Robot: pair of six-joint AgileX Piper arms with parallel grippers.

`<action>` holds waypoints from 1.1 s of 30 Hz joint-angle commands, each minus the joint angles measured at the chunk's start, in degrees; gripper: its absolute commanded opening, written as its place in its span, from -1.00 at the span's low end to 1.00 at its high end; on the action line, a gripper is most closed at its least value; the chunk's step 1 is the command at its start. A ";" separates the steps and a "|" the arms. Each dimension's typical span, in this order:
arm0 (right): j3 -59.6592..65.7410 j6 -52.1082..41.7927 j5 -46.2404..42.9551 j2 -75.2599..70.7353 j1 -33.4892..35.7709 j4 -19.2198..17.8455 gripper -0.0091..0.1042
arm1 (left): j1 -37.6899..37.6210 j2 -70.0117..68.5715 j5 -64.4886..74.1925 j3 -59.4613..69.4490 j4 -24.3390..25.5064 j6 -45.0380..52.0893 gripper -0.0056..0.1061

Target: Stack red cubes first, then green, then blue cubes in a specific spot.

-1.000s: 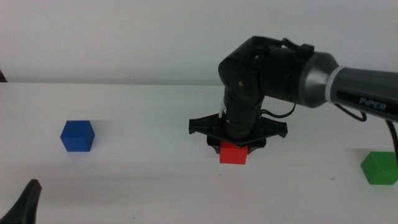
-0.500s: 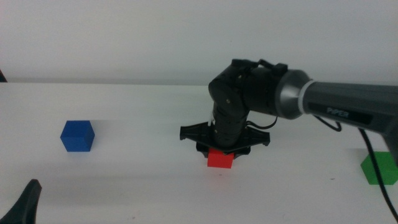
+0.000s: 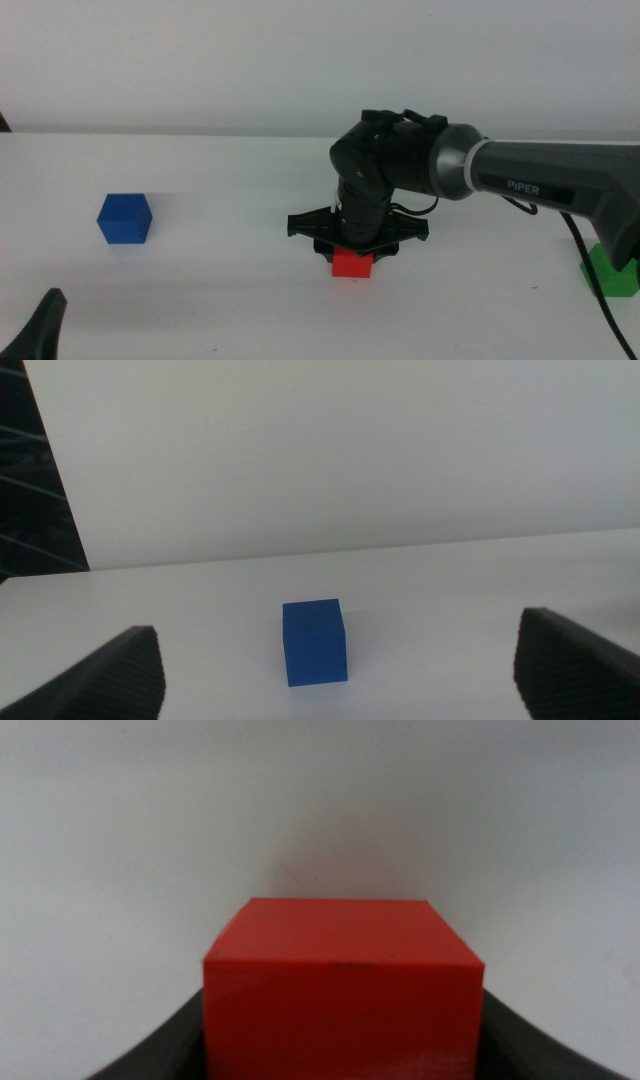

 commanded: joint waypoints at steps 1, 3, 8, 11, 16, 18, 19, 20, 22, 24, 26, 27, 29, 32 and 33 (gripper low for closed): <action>0.14 -0.59 -0.37 -0.16 0.13 -0.72 -0.57 | 0.07 -2.34 -0.93 2.28 -0.26 -0.09 0.78; 0.14 -0.59 -0.37 -0.16 0.13 -0.59 -0.57 | 0.07 -2.34 -0.93 2.28 -0.26 -0.09 0.78; 0.14 -0.59 -0.02 1.40 0.13 -0.34 -0.57 | 0.07 -2.34 -0.93 2.28 -0.26 -0.09 0.78; 0.14 -1.22 -1.31 1.40 0.13 -0.67 0.53 | 0.07 -2.34 -0.93 2.28 -0.26 -0.09 0.78; -1.27 -5.81 0.72 -4.97 0.17 -0.79 0.81 | 0.07 -2.34 -0.93 2.28 -0.26 -0.09 0.78; -1.43 -8.72 4.12 -10.42 0.04 -1.74 0.81 | 0.07 -2.34 -0.93 2.28 -0.26 -0.09 0.78; -0.93 -10.53 5.91 -13.92 -0.26 -2.62 0.81 | 0.07 -2.34 -0.93 2.28 -0.26 -0.09 0.78; 0.34 -12.47 7.36 -17.60 -1.00 -3.16 0.81 | 0.07 -2.34 -0.93 2.28 -0.26 -0.09 0.78; 5.88 -15.70 8.02 -24.50 -4.29 -2.52 0.81 | 0.07 -2.34 -0.93 2.28 -0.26 -0.09 0.78; 15.98 -19.37 6.64 -32.71 -9.69 -1.74 0.81 | 0.07 -2.34 -0.93 2.28 -0.26 -0.09 0.78; 25.70 -24.47 5.32 -40.49 -17.52 -0.63 0.81 | 0.07 -2.34 -0.93 2.28 -0.26 -0.09 0.78; 28.51 -26.48 5.45 -43.12 -22.16 0.04 0.81 | 0.07 -2.34 -0.93 2.28 -0.26 -0.09 0.78; 32.81 -30.17 6.21 -48.12 -31.97 1.32 0.81 | 0.07 -2.34 -0.93 2.28 -0.26 -0.09 0.78; 34.54 -37.71 6.07 -50.56 -44.67 2.76 0.81 | 0.07 -2.34 -0.93 2.28 -0.26 -0.09 0.78; 34.54 -39.89 5.87 -50.44 -47.53 3.07 0.81 | 0.07 -2.34 -0.93 2.28 -0.26 -0.09 0.78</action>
